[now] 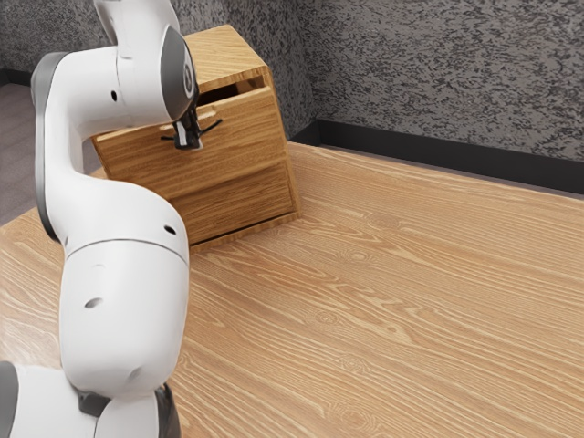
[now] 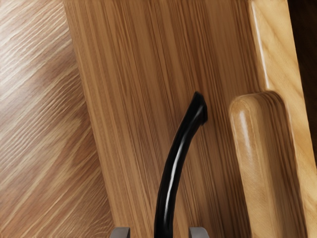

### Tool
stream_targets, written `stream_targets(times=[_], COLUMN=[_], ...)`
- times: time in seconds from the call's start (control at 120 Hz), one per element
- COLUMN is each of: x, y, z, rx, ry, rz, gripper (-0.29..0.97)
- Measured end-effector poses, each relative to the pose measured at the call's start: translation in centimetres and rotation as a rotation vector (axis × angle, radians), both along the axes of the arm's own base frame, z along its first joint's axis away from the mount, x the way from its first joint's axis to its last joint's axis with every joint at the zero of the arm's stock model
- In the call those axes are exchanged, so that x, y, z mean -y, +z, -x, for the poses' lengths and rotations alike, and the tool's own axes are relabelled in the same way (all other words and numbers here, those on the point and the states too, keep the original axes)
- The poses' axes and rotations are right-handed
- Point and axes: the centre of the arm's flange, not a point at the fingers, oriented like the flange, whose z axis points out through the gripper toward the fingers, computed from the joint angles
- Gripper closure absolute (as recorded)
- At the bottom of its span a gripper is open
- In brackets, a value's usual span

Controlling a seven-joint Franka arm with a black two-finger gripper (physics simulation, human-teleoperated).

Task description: Pull the drawer handle with one arm to open the drawer

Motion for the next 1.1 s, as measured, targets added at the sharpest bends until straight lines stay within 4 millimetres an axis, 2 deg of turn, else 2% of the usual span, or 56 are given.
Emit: stream_targets(times=[0.2, 0.417, 0.725, 1.1], x=[1.3, 1.6, 2.7, 4.0], y=[0.2, -0.1, 0.6, 0.6], z=[0.4, 1.2, 2.2, 2.6], rx=[0.003, 0.004, 0.012, 0.008], ry=[-0.009, 0.003, 0.007, 0.007], rz=[0.002, 0.012, -0.003, -0.019], gripper=[0.62, 0.62, 0.62, 0.62])
